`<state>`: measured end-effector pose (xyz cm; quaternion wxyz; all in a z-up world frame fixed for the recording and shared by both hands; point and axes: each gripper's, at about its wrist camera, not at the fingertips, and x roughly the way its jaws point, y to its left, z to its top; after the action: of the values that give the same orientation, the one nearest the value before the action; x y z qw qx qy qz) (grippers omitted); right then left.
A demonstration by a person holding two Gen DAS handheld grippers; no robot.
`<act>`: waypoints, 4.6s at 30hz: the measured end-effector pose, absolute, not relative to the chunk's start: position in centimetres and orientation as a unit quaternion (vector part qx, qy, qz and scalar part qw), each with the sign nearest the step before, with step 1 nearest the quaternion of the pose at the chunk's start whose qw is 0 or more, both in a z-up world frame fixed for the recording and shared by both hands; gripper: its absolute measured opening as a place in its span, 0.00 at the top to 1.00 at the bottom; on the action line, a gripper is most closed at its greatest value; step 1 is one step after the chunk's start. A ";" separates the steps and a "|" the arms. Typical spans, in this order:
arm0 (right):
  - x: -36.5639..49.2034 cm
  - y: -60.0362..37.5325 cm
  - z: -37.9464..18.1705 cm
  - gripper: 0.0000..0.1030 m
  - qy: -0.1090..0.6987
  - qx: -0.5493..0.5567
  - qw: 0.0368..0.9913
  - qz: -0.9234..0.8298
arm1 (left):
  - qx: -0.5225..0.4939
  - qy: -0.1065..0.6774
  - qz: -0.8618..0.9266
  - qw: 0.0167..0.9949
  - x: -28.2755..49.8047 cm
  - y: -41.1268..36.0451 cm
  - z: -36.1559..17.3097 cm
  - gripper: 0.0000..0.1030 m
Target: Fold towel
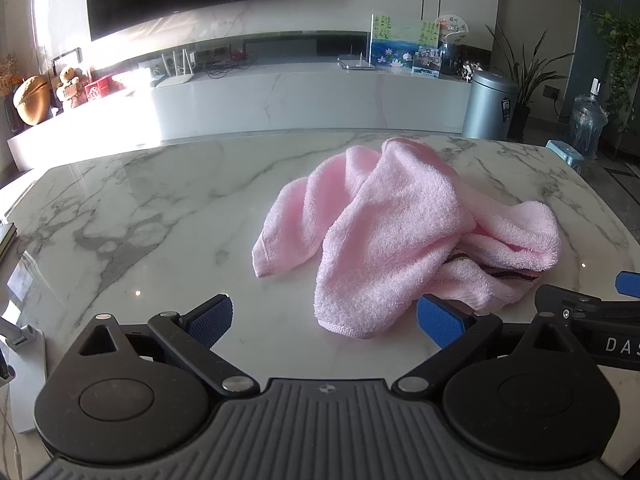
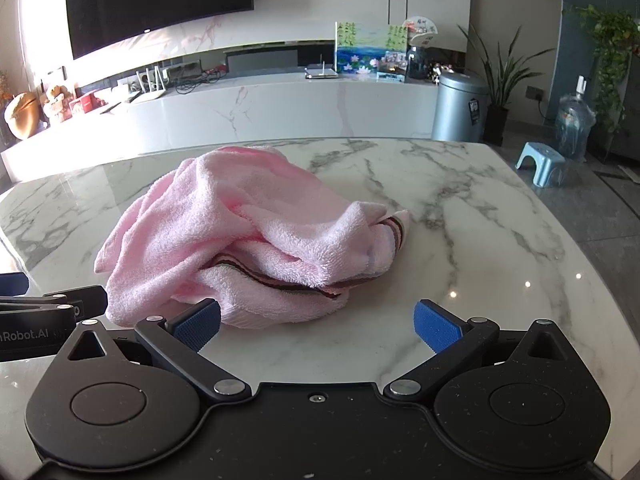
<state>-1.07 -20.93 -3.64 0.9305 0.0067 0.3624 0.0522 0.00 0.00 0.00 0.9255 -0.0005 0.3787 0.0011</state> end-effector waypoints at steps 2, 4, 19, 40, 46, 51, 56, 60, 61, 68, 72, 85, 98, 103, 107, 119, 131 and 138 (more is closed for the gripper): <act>-1.1 -21.0 -3.5 0.00 0.359 0.000 0.932 0.055 | -0.002 0.382 0.001 0.924 0.1 0.1 -0.2 0.03; -1.1 -21.0 -3.4 0.00 0.356 -0.007 0.933 0.059 | -0.003 0.386 0.001 0.923 0.2 0.3 -0.3 0.03; -0.4 -20.9 -4.4 0.00 0.370 -0.002 0.928 0.047 | -0.001 0.398 0.003 0.917 0.4 0.1 -1.1 0.03; -0.4 -21.2 -4.8 0.00 0.375 0.003 0.926 0.054 | -0.001 0.408 -0.003 0.913 0.5 -0.1 -1.6 0.03; -0.6 -21.2 -4.8 0.00 0.375 0.005 0.925 0.056 | -0.001 0.411 -0.001 0.912 0.5 -0.1 -1.8 0.03; -0.5 -21.2 -4.8 0.00 0.376 0.004 0.925 0.056 | 0.003 0.414 -0.001 0.910 0.6 -0.1 -1.9 0.03; -0.5 -21.1 -5.0 0.00 0.377 0.001 0.925 0.056 | 0.002 0.415 -0.002 0.910 0.6 -0.1 -2.0 0.03; -0.4 -21.1 -5.0 0.00 0.378 0.000 0.924 0.055 | 0.003 0.416 -0.002 0.909 0.7 -0.1 -2.0 0.03; -0.4 -21.1 -5.0 0.00 0.379 0.000 0.924 0.055 | 0.003 0.417 -0.002 0.909 0.7 -0.1 -2.0 0.03; -0.3 -21.0 -5.1 0.00 0.381 -0.001 0.923 0.055 | 0.004 0.419 -0.002 0.908 0.7 -0.2 -2.1 0.03; -0.3 -21.1 -5.2 0.00 0.382 0.000 0.923 0.054 | 0.005 0.420 -0.001 0.907 0.7 -0.2 -2.2 0.03; -0.1 -21.2 -5.3 0.00 0.386 0.000 0.921 0.055 | 0.005 0.423 -0.003 0.906 0.7 -0.2 -2.3 0.03; 0.2 -21.3 -5.9 0.00 0.392 -0.001 0.918 0.054 | -0.001 0.423 -0.015 0.906 0.6 -0.6 -2.6 0.07; 0.5 -21.7 -6.2 0.09 0.397 0.015 0.916 0.056 | -0.012 0.420 -0.028 0.907 0.4 -0.3 -2.8 0.11; 0.7 -21.8 -6.4 0.11 0.403 0.027 0.913 0.063 | -0.008 0.413 -0.028 0.910 0.1 -0.1 -2.9 0.29; 2.0 -20.3 -6.5 0.19 0.404 0.020 0.908 0.114 | 0.083 0.385 -0.082 0.915 0.9 -2.8 -3.2 0.31; 5.0 -18.7 -7.6 0.43 0.431 0.035 0.891 0.138 | 0.076 0.395 -0.118 0.908 3.1 -2.6 -4.4 0.55; 4.4 -18.0 -7.7 0.64 0.424 -0.008 0.896 0.133 | 0.078 0.397 -0.109 0.908 3.0 -2.4 -4.7 0.66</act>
<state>4.40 -17.98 -7.75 0.8959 -0.0083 0.4236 0.1334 2.98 -2.35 -4.73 0.9078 0.0780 0.3974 -0.1094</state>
